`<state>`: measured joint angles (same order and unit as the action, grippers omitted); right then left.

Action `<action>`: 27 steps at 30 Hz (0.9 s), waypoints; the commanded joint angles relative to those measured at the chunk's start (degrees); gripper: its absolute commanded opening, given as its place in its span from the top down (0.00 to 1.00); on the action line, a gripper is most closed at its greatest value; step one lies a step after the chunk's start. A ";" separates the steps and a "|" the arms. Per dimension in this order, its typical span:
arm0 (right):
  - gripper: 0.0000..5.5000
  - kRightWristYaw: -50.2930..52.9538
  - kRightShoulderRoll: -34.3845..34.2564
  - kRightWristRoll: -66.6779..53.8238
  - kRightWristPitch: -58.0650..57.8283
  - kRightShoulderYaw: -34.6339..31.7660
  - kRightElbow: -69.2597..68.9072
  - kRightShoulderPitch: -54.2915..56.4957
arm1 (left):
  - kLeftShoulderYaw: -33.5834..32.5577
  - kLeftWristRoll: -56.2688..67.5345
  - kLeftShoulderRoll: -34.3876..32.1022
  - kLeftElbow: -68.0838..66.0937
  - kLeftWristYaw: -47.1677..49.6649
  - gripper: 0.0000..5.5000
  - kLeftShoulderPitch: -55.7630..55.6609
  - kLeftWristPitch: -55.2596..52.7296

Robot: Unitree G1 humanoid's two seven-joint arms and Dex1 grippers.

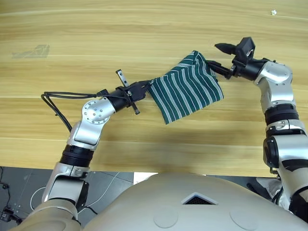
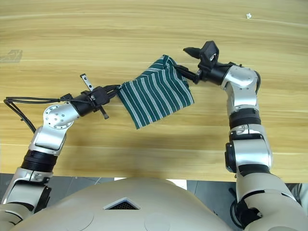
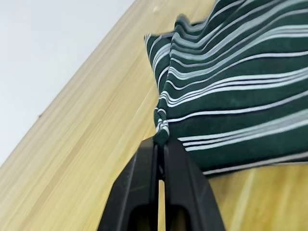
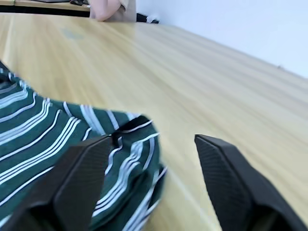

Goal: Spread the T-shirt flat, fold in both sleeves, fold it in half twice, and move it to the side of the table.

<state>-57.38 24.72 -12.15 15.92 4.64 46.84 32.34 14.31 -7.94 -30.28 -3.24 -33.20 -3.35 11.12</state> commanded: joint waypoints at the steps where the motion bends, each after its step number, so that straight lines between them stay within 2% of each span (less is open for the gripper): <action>1: 0.40 1.09 -0.04 0.38 1.49 -2.35 1.21 2.07 | -1.44 -2.30 1.68 -3.62 4.24 1.00 -1.78 -0.56; 7: 0.40 1.25 -2.34 0.72 3.42 -2.68 0.15 0.40 | -3.80 -3.62 6.03 -10.34 13.11 1.00 -4.83 -0.41; 10: 0.40 0.55 -3.46 0.68 3.65 -2.30 -1.39 -0.59 | -3.77 -3.50 7.24 -12.56 14.05 1.00 -5.65 0.39; 12: 0.40 0.09 -3.88 1.15 3.93 -1.78 -2.23 -1.27 | -3.27 -2.17 7.56 -11.73 12.54 0.91 -4.67 1.18; 19: 0.40 -0.29 -4.38 1.13 3.81 -1.68 -3.83 -3.15 | -3.62 -2.05 7.62 -9.56 12.01 0.73 -3.29 2.08; 27: 0.40 3.09 -6.22 3.48 6.55 -0.32 -10.75 -5.21 | -6.52 -9.90 8.43 -12.00 26.87 0.51 -5.08 4.98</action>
<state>-55.61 19.08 -9.90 21.46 3.77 38.95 27.45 8.99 -15.72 -22.17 -14.62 -9.91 -7.45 15.49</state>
